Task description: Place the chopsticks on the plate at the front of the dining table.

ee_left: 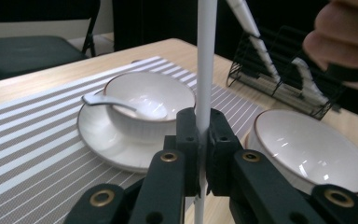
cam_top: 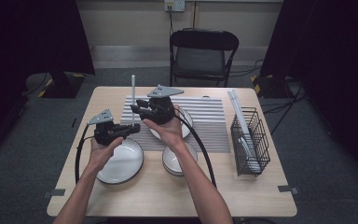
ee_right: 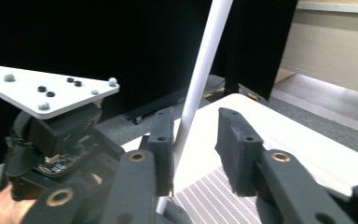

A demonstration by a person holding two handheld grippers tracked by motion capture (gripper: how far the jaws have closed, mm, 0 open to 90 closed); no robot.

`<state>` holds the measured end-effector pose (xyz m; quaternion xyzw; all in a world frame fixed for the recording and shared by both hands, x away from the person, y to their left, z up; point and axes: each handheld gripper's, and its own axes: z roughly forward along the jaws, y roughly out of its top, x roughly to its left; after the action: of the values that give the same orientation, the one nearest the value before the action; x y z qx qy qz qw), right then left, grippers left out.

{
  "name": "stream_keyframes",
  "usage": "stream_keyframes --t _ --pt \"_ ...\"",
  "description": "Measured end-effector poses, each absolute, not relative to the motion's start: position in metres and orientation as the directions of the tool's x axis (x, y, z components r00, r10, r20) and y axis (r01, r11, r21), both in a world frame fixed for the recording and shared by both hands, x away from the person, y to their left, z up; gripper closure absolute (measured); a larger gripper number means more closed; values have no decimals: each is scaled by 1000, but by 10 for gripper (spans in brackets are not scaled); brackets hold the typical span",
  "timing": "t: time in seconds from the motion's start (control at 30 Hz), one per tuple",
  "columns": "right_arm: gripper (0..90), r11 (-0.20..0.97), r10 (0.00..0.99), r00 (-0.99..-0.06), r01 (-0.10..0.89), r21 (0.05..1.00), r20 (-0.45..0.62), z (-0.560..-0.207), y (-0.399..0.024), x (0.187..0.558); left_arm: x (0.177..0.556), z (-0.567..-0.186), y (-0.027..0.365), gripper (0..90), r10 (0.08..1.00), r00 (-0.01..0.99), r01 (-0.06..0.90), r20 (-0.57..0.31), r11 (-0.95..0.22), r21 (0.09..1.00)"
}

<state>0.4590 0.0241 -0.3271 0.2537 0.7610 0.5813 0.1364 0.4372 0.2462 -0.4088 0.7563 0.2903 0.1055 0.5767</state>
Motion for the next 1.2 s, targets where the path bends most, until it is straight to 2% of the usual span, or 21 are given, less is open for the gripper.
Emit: stream_keyframes --t 1.2 --pt "577 182 620 -780 255 950 91 -333 4 470 434 -406 246 863 570 806 304 -159 -169 938"
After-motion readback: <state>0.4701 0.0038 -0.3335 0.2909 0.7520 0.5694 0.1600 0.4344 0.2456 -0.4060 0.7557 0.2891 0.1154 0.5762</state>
